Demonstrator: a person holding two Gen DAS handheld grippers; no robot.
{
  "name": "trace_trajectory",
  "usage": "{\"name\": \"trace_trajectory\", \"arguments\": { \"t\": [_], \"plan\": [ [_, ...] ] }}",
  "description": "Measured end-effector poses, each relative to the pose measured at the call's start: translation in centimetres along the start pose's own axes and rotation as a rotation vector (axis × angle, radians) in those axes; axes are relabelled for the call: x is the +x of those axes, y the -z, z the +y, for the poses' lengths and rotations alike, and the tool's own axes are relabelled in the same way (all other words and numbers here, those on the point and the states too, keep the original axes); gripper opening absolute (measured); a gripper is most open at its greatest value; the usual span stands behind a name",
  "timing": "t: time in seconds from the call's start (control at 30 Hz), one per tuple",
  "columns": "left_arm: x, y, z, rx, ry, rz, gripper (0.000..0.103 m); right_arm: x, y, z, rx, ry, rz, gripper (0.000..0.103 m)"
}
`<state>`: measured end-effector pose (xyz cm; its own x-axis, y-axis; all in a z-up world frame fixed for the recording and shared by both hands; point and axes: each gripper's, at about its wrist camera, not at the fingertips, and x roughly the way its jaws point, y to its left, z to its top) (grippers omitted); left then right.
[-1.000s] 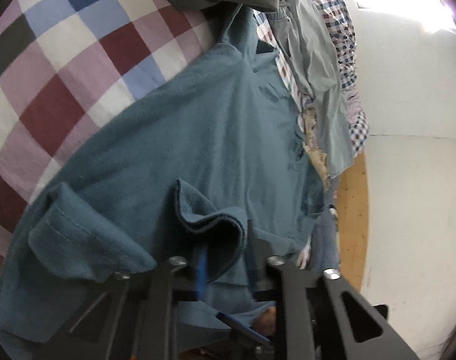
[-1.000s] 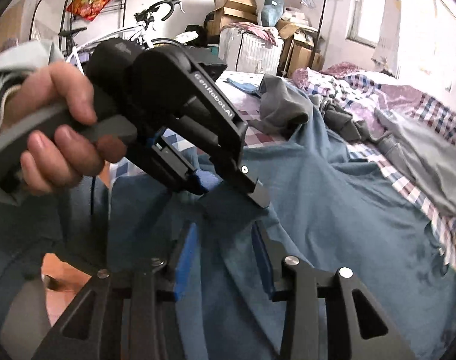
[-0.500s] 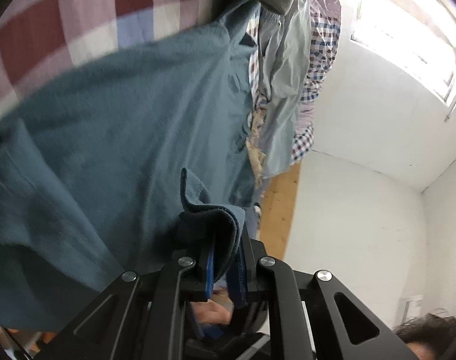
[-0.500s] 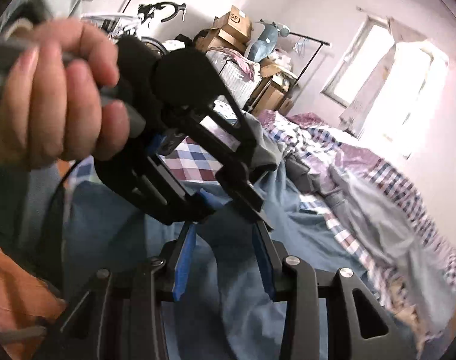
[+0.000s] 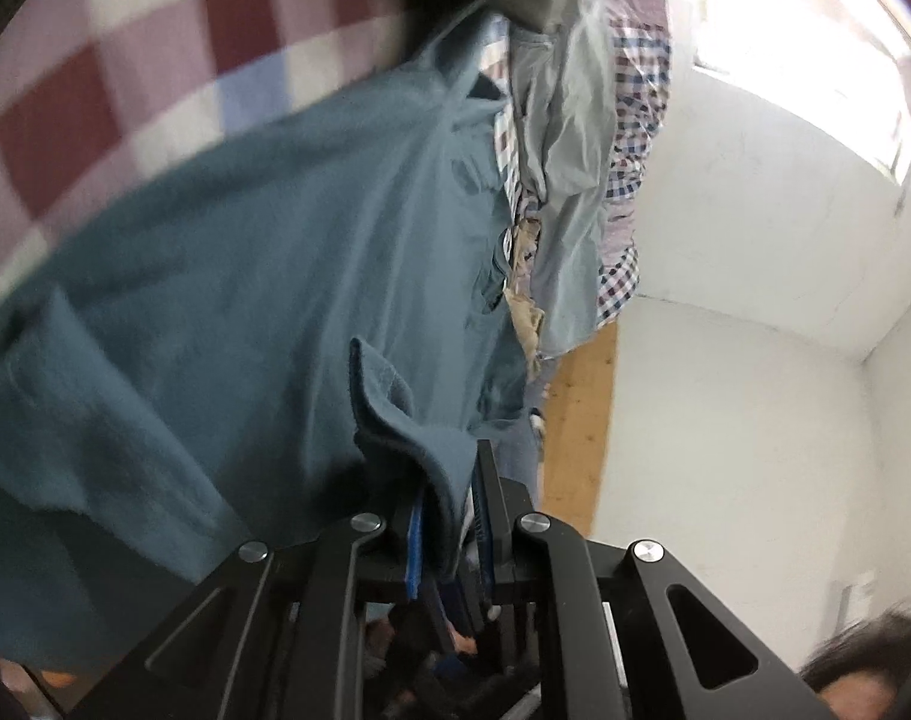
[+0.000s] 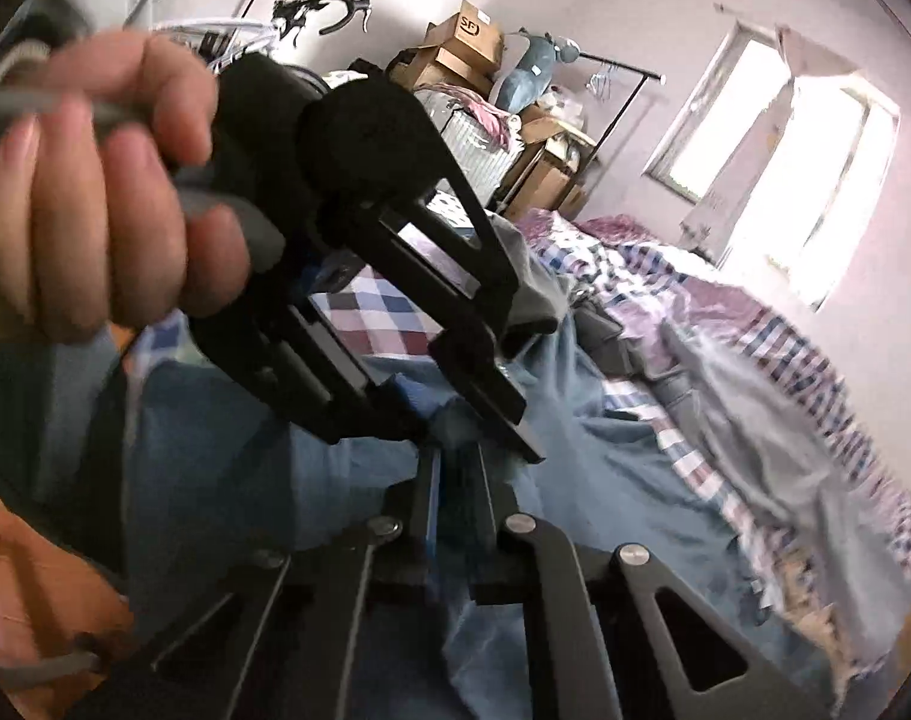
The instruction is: Fold clothes
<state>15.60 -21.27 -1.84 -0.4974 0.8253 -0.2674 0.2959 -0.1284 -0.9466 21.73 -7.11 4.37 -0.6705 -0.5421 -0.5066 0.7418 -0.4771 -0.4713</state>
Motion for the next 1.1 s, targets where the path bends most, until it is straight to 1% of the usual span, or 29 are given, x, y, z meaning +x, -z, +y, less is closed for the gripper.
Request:
{"name": "trace_trajectory", "arguments": {
  "t": [0.03,0.07,0.1,0.17,0.27,0.33,0.37,0.43,0.47,0.5,0.57,0.6,0.63,0.73,0.8,0.83,0.9,0.93,0.97,1.0,1.03,1.07,1.1],
  "plan": [
    [-0.1,0.0,-0.5,0.035,-0.024,-0.014,0.022,-0.2,-0.1,-0.1,0.010,-0.022,-0.004,0.005],
    [-0.3,0.1,-0.8,0.069,-0.050,-0.029,0.033,-0.4,-0.1,-0.1,0.022,-0.045,-0.006,0.004],
    [-0.6,0.1,-1.2,0.102,-0.075,-0.043,0.040,-0.5,-0.2,-0.1,0.035,-0.071,-0.007,0.004],
    [-0.5,0.2,-1.5,0.134,-0.100,-0.052,0.040,-0.8,-0.2,0.0,0.055,-0.113,-0.003,0.004],
    [-0.2,0.3,-1.7,0.160,-0.127,-0.051,0.040,-1.1,-0.1,0.0,0.068,-0.147,-0.007,0.004],
    [-0.1,0.4,-2.0,0.189,-0.158,-0.056,0.032,-1.4,0.0,-0.1,0.073,-0.163,-0.012,0.004],
    [0.0,0.5,-2.1,0.204,-0.174,-0.058,0.024,-1.5,0.0,-0.2,0.074,-0.172,-0.016,0.004],
    [0.2,0.5,-2.4,0.222,-0.183,-0.061,0.024,-2.0,0.0,-0.1,0.073,-0.191,-0.024,0.004],
    [0.2,0.6,-2.4,0.231,-0.190,-0.062,0.021,-2.1,0.0,-0.1,0.072,-0.198,-0.026,0.005],
    [0.2,0.6,-2.5,0.241,-0.198,-0.062,0.014,-2.3,0.0,0.1,0.069,-0.202,-0.025,0.005],
    [0.1,0.9,-2.8,0.272,-0.212,-0.074,0.012,-2.5,0.0,0.4,0.061,-0.215,-0.023,0.005],
    [0.0,1.0,-3.2,0.294,-0.217,-0.085,0.004,-2.5,0.0,0.5,0.059,-0.225,-0.023,0.005],
    [-0.1,1.1,-3.5,0.317,-0.223,-0.097,0.003,-2.5,0.1,0.5,0.057,-0.233,-0.021,0.005],
    [-0.3,1.5,-4.5,0.384,-0.240,-0.132,0.002,-2.4,0.4,0.1,0.075,-0.250,-0.006,0.008],
    [-0.4,1.8,-5.2,0.430,-0.251,-0.155,0.002,-2.5,0.8,-1.0,0.118,-0.257,0.009,0.008],
    [-0.5,1.9,-5.5,0.452,-0.257,-0.167,0.001,-2.7,1.0,-1.9,0.145,-0.258,0.012,0.010],
    [-0.6,2.2,-6.2,0.497,-0.268,-0.190,0.001,-3.4,1.6,-4.3,0.203,-0.245,0.008,0.018],
    [-0.7,2.3,-6.5,0.520,-0.274,-0.202,0.001,-3.9,2.1,-5.8,0.231,-0.223,0.008,0.028],
    [-0.7,2.5,-6.8,0.542,-0.279,-0.213,0.001,-4.5,2.7,-7.8,0.258,-0.177,0.009,0.034],
    [-0.8,2.6,-7.1,0.565,-0.285,-0.225,0.001,-5.1,3.3,-9.8,0.283,-0.123,0.015,0.040],
    [-0.9,2.7,-7.5,0.587,-0.290,-0.237,0.001,-5.8,4.1,-12.0,0.316,-0.045,0.032,0.042],
    [-0.9,2.8,-7.6,0.591,-0.290,-0.242,0.001,-6.4,5.2,-14.7,0.362,0.052,0.059,0.043],
    [-0.9,2.8,-7.7,0.591,-0.286,-0.243,0.001,-7.2,6.7,-17.5,0.432,0.138,0.087,0.044]
  ]
}}
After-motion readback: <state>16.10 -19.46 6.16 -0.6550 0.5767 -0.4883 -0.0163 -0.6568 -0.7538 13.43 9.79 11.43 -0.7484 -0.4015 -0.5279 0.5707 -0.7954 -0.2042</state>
